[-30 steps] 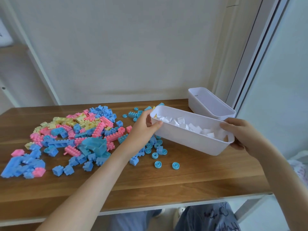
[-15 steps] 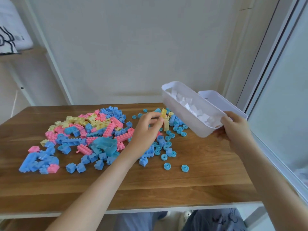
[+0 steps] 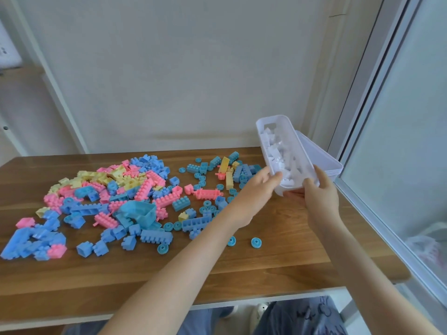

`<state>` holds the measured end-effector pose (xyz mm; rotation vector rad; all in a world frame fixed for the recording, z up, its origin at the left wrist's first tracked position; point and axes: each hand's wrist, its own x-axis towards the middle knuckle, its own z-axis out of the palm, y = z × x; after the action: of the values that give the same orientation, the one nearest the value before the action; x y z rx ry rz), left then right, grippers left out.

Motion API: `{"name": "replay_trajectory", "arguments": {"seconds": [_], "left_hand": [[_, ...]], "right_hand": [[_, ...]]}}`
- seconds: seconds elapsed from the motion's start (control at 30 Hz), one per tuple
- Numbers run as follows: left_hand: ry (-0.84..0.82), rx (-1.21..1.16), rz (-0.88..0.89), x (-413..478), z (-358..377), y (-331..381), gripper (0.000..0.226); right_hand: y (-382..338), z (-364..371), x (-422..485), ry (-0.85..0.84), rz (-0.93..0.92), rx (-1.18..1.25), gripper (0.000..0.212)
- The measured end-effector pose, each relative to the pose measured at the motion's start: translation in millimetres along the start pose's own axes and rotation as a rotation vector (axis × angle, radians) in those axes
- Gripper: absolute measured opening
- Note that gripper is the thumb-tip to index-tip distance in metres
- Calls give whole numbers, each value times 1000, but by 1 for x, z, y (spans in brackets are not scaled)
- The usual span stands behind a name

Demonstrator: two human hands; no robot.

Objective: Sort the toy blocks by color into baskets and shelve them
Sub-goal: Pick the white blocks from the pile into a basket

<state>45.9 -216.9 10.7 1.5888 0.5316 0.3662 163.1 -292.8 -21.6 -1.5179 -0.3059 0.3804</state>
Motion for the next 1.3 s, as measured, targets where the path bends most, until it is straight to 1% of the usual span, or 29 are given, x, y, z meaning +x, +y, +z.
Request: {"name": "replay_trajectory", "arguments": {"seconds": [0.1, 0.17, 0.37, 0.47, 0.53, 0.63, 0.7, 0.83, 0.93, 1.07, 1.2, 1.3], "left_hand": [[-20, 147, 20, 7, 6, -6, 49], [-36, 173, 29, 8, 8, -7, 44], [-65, 225, 68, 7, 7, -6, 50], [-46, 265, 111, 5, -2, -8, 49], [-18, 253, 107, 3, -8, -10, 47], [8, 231, 56, 2, -18, -18, 58], [37, 315, 58, 5, -24, -24, 55], [162, 533, 88, 7, -37, -34, 37], [225, 693, 117, 5, -44, -38, 34], [195, 855, 105, 6, -47, -43, 34], [165, 893, 79, 8, -45, -48, 34], [166, 904, 80, 8, -45, -49, 34]], "right_hand": [[0, -4, 0, 21, -11, -53, 55], [0, -6, 2, 32, -23, -92, 54], [0, -7, 4, 12, -53, -98, 51], [2, -7, 7, -3, -58, -131, 52], [2, -5, 7, -19, -42, -120, 52], [3, 1, 7, -18, 3, -110, 51], [3, 4, 6, 11, 22, -101, 50], [2, 6, 6, 37, 21, -115, 51], [0, 5, 9, 51, 31, -145, 50], [1, 4, 9, 67, 38, -181, 48], [3, 5, 8, 41, 52, -177, 49], [4, 6, 12, -17, 123, -155, 49]]}}
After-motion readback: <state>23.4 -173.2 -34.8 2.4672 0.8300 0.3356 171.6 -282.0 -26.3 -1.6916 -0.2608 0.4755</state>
